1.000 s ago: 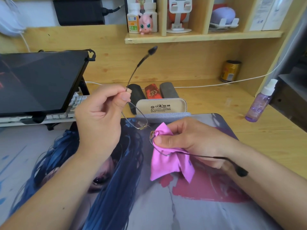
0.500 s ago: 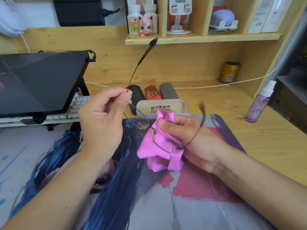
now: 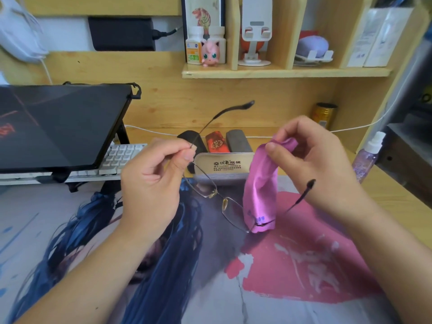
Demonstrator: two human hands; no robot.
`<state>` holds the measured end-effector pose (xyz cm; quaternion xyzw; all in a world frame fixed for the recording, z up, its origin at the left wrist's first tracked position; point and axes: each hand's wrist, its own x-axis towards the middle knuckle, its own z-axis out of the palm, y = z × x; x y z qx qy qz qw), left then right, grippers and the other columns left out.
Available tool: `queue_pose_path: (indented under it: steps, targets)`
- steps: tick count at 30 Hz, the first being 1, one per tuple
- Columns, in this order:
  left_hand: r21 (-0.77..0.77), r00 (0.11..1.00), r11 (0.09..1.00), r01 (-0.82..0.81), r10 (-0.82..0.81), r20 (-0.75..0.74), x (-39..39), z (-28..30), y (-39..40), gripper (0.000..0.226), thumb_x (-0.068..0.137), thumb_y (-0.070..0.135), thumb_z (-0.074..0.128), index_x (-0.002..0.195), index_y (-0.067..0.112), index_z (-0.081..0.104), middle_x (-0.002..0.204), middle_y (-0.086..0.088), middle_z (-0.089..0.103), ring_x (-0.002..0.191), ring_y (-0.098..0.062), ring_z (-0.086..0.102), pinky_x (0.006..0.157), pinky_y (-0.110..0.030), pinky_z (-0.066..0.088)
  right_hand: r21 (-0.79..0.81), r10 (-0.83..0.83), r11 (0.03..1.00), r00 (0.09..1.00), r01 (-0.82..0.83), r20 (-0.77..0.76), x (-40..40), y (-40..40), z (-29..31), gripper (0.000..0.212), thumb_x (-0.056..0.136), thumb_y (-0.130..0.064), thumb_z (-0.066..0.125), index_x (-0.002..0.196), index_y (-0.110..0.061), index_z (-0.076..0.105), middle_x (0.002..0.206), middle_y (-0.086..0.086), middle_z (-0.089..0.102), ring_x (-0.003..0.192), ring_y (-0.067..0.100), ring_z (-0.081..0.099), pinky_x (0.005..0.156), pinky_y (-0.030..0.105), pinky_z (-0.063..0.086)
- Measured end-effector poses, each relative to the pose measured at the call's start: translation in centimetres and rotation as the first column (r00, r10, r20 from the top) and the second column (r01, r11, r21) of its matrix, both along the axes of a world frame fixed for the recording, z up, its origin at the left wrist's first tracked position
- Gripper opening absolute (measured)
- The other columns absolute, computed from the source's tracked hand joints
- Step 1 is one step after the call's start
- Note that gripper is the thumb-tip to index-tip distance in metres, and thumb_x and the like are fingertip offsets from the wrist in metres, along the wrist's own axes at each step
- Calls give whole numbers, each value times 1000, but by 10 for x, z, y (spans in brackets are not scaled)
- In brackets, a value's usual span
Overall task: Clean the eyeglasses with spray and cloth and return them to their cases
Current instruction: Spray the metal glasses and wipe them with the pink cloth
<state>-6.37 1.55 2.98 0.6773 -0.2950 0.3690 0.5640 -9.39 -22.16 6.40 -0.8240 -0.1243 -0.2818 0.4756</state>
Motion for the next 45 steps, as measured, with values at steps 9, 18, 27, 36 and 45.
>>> queue_pose_path:
  steps: [9, 18, 27, 36, 45]
  targets:
    - [-9, 993, 994, 113, -113, -42, -9, 1, -9, 16, 95, 13, 64, 89, 26, 71, 89, 8, 69, 84, -16, 65, 76, -30, 51, -45, -249, 966, 962, 255, 109, 3, -9, 25, 24, 96, -22, 58, 76, -10, 53, 67, 1, 52, 64, 4, 46, 61, 24, 38]
    - [27, 973, 975, 219, -217, -74, -14, -3, -19, 9, 94, 17, 63, 97, 21, 71, 85, 1, 67, 77, -22, 61, 67, -35, 49, 400, 374, 878, 897, -262, -234, 1, 23, 3, 40, 101, -36, 56, 84, 1, 51, 80, 8, 49, 77, 21, 41, 74, 36, 35]
    - [5, 968, 977, 213, -211, -136, -12, -3, -13, 13, 97, 20, 62, 93, 27, 71, 84, 8, 64, 58, -10, 59, 56, -30, 44, 698, 794, 574, 499, -427, -347, -5, 25, -12, 40, 74, 15, 59, 111, 2, 67, 120, 30, 63, 101, 44, 46, 87, 56, 37]
    - [118, 963, 956, 267, -260, -70, -16, -2, -22, 13, 93, 13, 63, 90, 25, 67, 86, 12, 67, 84, -14, 64, 77, -23, 47, 630, 763, 644, 292, -434, -577, -13, 36, -13, 14, 88, 6, 65, 86, -6, 71, 74, 5, 71, 62, 12, 69, 58, 21, 57]
    - [80, 884, 905, 419, -386, -264, -16, -5, -24, 9, 89, 20, 67, 89, 26, 74, 88, 16, 72, 86, -8, 67, 80, -19, 48, 761, 870, 472, 97, -445, -483, -10, 32, -19, 26, 86, 17, 51, 93, 1, 71, 82, 10, 72, 75, 17, 71, 76, 29, 59]
